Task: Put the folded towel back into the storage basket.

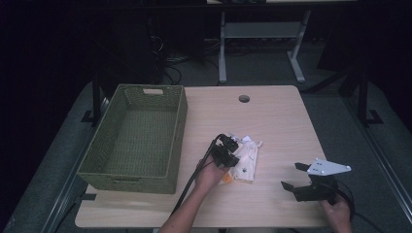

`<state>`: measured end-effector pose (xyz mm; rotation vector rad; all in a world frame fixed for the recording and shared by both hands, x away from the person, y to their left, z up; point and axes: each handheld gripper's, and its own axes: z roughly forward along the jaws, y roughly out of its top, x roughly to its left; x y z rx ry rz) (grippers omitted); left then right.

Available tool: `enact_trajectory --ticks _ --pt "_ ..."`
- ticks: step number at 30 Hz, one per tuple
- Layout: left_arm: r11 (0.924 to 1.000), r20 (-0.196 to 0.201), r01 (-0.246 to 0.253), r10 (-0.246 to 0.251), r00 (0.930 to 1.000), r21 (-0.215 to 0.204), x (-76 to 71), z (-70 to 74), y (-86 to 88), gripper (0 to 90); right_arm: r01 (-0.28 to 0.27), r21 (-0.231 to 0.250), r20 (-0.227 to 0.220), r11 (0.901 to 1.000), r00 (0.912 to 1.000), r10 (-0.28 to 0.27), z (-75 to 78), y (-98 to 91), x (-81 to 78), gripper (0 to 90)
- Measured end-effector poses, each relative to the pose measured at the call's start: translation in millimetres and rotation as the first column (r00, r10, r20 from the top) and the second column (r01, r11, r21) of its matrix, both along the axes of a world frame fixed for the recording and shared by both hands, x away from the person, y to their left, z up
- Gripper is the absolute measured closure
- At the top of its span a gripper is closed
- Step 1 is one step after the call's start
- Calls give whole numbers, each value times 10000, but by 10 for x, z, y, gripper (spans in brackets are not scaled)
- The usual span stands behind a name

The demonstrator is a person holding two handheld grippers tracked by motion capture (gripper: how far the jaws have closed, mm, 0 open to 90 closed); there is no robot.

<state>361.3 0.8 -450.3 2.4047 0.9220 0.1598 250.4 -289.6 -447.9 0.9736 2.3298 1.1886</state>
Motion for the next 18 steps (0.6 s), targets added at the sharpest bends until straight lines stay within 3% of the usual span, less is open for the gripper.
enact_trajectory --ticks 4,11,12,15,16,18 --pt "9956 -584 -326 275 9979 -874 9 -17 70 820 -45 -107 -97 9999 9999 44 -12 9 4 137" --pt "9865 -674 -389 285 9973 -1589 -26 42 129 827 -44 -103 -170 9999 9998 42 -23 0 11 137" --pt "9763 -823 -473 305 9961 -2112 -37 72 156 827 -28 -116 -167 9999 9999 26 -25 -4 12 137" --pt "9741 -630 -409 275 9976 -2224 -57 114 178 827 35 -116 -181 9999 9998 -37 -24 -6 12 137" --pt "9676 -596 -442 303 9978 -2486 -87 156 203 827 75 -97 -187 9999 9998 -77 -22 -9 8 137" --pt "9656 -490 -401 284 9984 -2568 -119 198 222 827 97 -6 -179 10000 9998 -97 -16 -14 5 137"
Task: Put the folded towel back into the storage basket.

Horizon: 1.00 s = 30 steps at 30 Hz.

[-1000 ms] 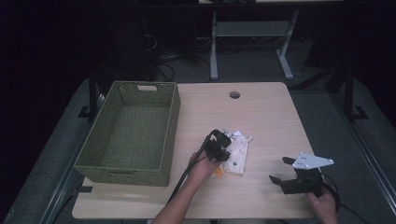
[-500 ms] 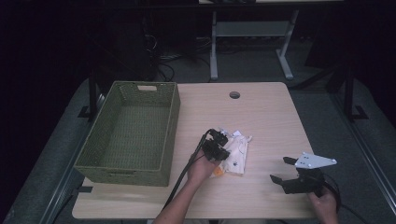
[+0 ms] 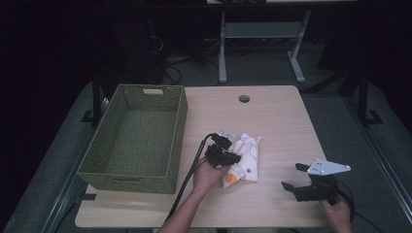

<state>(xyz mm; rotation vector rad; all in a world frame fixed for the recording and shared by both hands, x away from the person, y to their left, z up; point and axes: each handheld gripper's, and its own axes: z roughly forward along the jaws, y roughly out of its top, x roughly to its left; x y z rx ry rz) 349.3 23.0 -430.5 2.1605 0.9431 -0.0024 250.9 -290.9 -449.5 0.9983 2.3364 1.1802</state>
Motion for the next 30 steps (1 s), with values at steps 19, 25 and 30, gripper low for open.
enact_trajectory --ticks 19,25,30 --pt "9728 -659 481 -645 9957 -2267 -116 267 315 822 60 -15 -142 10000 9999 -60 -19 33 20 138" --pt "9587 -941 575 -868 9918 -2785 -141 318 392 827 95 -27 -132 10000 9999 -96 -24 34 25 137" --pt "9472 -1236 584 -1020 9871 -3152 -156 372 464 828 258 57 -162 9997 9995 -257 -27 4 33 137"
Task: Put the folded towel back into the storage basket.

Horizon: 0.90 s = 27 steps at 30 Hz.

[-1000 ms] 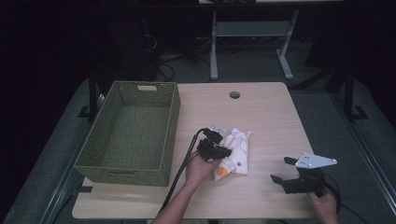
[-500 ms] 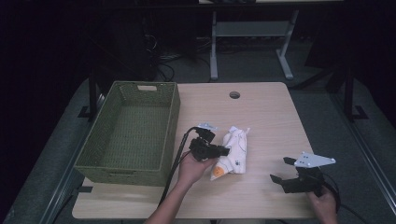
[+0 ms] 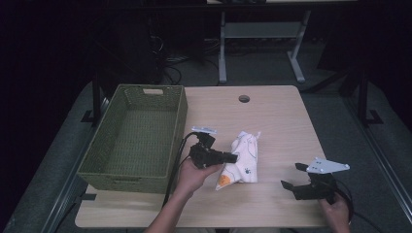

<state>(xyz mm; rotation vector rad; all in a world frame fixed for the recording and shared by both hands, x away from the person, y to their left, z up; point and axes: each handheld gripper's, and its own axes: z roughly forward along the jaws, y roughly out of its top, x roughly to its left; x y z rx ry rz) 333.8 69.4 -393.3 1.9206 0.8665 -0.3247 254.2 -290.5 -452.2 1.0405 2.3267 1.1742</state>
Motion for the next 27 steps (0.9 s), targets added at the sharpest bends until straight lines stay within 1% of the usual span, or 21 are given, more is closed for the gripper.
enact_trajectory --ticks 2,3,4,6,9,10,12,17,20,22,25,26,27 --pt "10000 -123 -6 5 9999 -95 2 21 28 828 -16 -15 13 10000 10000 16 -3 -2 -2 137" --pt "10000 -123 -6 5 9999 -95 2 21 28 828 -16 -15 13 10000 10000 16 -3 -2 -2 137" --pt "9999 -195 -28 26 9998 -96 8 44 63 827 -37 -14 34 10000 10000 37 -2 -4 -5 137" --pt "9997 -276 -30 24 9996 -235 12 72 104 827 -20 -19 38 10000 10000 20 0 -5 -8 137" --pt "9997 -258 -30 23 9997 -260 15 109 140 827 18 -15 31 10000 10000 -18 3 -8 -9 137" --pt "9990 -387 28 -46 9992 -456 22 137 181 827 23 -13 7 10000 10000 -23 2 -6 -9 138" --pt "9985 -465 36 -61 9989 -541 28 162 222 828 -2 -73 17 10000 10000 2 -2 -6 -4 138" --pt "9982 -477 16 -44 9989 -596 20 220 298 827 28 -85 1 10000 10000 -28 -6 -8 -4 137" --pt "9976 -544 14 -53 9985 -699 13 250 350 827 34 -99 -1 9999 10000 -34 -5 -7 -5 137" --pt "9975 -661 -14 -33 9978 -704 12 263 374 826 -6 -125 14 9999 10000 7 -6 0 -3 137" --pt "9975 -735 36 -88 9973 -701 17 270 390 824 3 -177 -2 9998 10000 -3 -10 6 -2 137" --pt "9975 -874 90 -151 9961 -695 22 279 398 823 -37 -152 -58 9999 10000 36 -12 9 -2 137" --pt "9975 -877 114 -176 9960 -703 22 289 404 822 -17 -174 -54 9998 10000 16 -9 7 -5 137"
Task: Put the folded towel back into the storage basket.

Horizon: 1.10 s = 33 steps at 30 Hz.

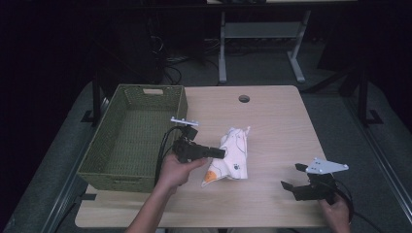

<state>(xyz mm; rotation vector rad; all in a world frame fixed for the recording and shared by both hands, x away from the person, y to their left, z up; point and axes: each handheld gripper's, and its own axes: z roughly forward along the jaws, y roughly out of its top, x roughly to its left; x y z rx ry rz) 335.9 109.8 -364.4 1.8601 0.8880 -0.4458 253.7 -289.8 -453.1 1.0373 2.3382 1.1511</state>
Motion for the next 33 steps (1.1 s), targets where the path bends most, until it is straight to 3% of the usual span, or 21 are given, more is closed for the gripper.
enact_trajectory --ticks 13,33 --pt "9998 -51 207 -207 9998 -21 35 164 79 822 129 21 -33 9999 9999 -129 -15 -26 19 137" --pt "9994 139 33 -29 9999 -337 53 391 434 819 257 -58 -54 9997 9997 -257 -21 -19 17 137"
